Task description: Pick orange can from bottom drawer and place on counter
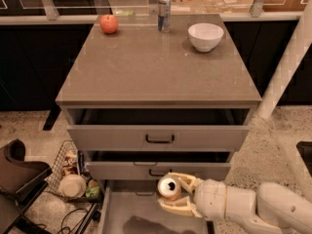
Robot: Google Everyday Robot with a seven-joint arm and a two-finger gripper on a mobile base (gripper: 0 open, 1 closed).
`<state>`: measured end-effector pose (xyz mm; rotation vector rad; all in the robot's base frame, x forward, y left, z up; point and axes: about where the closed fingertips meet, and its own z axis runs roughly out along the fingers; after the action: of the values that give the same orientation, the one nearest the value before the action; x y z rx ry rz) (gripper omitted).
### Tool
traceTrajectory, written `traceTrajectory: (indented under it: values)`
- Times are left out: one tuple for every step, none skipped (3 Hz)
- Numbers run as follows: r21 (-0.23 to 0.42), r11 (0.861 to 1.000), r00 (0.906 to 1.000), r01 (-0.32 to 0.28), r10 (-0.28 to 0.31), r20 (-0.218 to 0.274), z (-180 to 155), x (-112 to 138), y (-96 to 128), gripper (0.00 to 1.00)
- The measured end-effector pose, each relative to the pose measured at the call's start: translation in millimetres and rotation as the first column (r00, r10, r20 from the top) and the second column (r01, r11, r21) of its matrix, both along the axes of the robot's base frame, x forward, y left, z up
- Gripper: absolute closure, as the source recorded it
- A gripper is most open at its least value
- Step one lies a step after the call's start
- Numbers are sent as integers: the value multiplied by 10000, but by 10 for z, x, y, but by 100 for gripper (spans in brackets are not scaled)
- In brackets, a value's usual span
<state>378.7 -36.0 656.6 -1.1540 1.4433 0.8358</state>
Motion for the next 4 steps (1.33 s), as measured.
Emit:
traceTrajectory:
  values:
    - [-343,9992,9987,224,-207,473,483,5,-45,100]
    - [-618,9972,9952,424,-367,905,1012,96,-81,100]
    - [-827,9946,9929,633,-543,1063,1482,246,-126,100]
    - [-985,9918,9934,809,-722,894,1920,647,-320,100]
